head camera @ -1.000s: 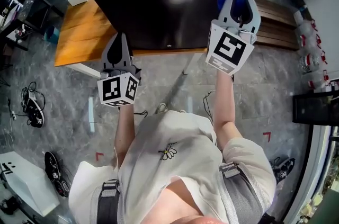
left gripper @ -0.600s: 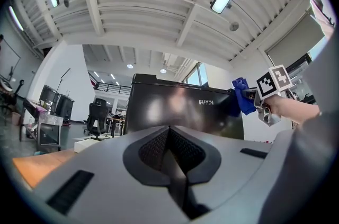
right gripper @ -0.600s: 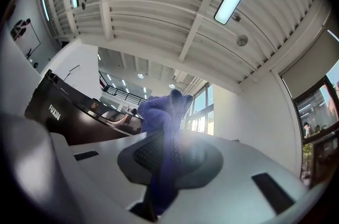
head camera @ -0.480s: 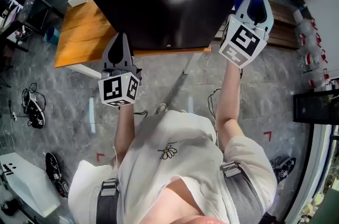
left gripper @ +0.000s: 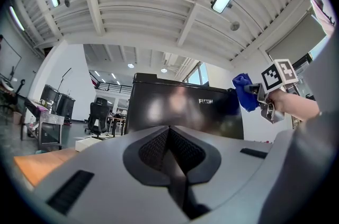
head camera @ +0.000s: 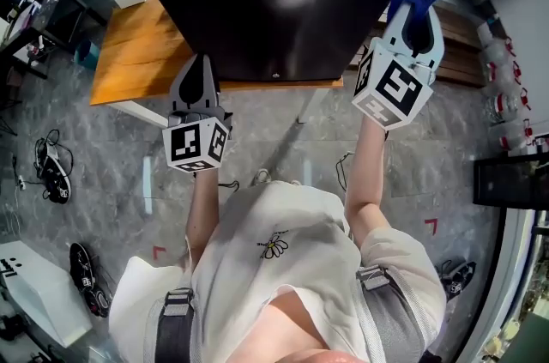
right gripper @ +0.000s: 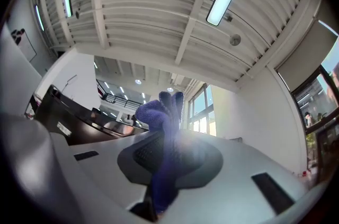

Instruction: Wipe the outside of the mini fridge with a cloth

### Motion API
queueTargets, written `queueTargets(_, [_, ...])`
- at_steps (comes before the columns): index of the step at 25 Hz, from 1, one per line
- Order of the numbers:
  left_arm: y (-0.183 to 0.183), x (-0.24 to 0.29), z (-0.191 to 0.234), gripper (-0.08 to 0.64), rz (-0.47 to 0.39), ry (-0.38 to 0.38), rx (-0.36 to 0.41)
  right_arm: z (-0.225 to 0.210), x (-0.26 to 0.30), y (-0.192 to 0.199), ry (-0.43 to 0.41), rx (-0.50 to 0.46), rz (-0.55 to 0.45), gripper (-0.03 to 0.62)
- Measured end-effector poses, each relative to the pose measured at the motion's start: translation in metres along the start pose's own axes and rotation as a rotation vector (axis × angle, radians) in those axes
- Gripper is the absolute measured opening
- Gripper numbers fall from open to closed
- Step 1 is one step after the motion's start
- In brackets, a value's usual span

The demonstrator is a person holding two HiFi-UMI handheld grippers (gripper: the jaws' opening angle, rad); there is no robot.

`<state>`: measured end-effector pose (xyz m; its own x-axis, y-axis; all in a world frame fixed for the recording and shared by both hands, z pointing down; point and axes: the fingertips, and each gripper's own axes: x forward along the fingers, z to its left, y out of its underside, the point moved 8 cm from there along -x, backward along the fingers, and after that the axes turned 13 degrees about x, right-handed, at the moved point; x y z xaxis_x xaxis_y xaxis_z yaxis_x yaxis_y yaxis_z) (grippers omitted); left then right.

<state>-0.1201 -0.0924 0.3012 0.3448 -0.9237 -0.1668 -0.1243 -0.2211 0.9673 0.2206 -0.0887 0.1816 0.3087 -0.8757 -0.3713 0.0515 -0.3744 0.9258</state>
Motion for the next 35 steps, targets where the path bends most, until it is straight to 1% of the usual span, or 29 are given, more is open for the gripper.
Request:
queueTargets(2, [0.001, -0.001, 0.001, 0.005, 0.002, -0.008, -0.001, 0.023, -0.014, -0.004, -0.081, 0.036, -0.018, 0.061])
queueTargets(4, [0.001, -0.003, 0.004, 0.005, 0.004, -0.019, 0.002, 0.053, -0.028, -0.006, -0.189, 0.085, -0.015, 0.061])
queueTargets(7, [0.002, -0.006, 0.009, 0.005, 0.003, -0.041, 0.004, 0.102, -0.044, -0.002, -0.362, 0.198, 0.004, 0.061])
queueTargets(8, [0.002, -0.008, 0.011, 0.005, 0.004, -0.051, 0.004, 0.119, -0.049, -0.001, -0.414, 0.243, -0.001, 0.061])
queueTargets(10, [0.003, -0.013, 0.018, 0.005, 0.008, -0.077, 0.005, 0.159, -0.056, -0.002, -0.508, 0.318, -0.041, 0.061])
queueTargets(11, [0.004, -0.016, 0.022, 0.005, 0.011, -0.093, 0.005, 0.179, -0.059, -0.002, -0.554, 0.331, -0.056, 0.061])
queueTargets(13, [0.007, -0.024, 0.031, 0.005, 0.019, -0.129, 0.003, 0.214, -0.065, 0.007, -0.645, 0.302, -0.038, 0.061])
queueTargets(15, [0.009, -0.035, 0.042, 0.005, 0.030, -0.171, 0.002, 0.244, -0.070, 0.020, -0.712, 0.272, 0.034, 0.061])
queueTargets(16, [0.011, -0.041, 0.048, 0.005, 0.036, -0.193, 0.001, 0.257, -0.072, 0.026, -0.735, 0.276, 0.075, 0.061])
queueTargets(19, [0.015, -0.059, 0.064, 0.005, 0.057, -0.257, 0.000, 0.291, -0.071, 0.042, -0.780, 0.292, 0.143, 0.061])
queueTargets(25, [0.019, -0.086, 0.087, 0.005, 0.086, -0.341, -0.006, 0.340, -0.061, 0.058, -0.798, 0.239, 0.164, 0.061])
queueTargets(29, [0.021, -0.090, 0.090, 0.005, 0.081, -0.341, -0.029, 0.356, -0.060, 0.066, -0.799, 0.189, 0.163, 0.061])
queueTargets(35, [0.018, -0.085, 0.083, 0.005, 0.077, -0.305, -0.013, 0.354, -0.056, 0.071, -0.750, 0.150, 0.162, 0.061])
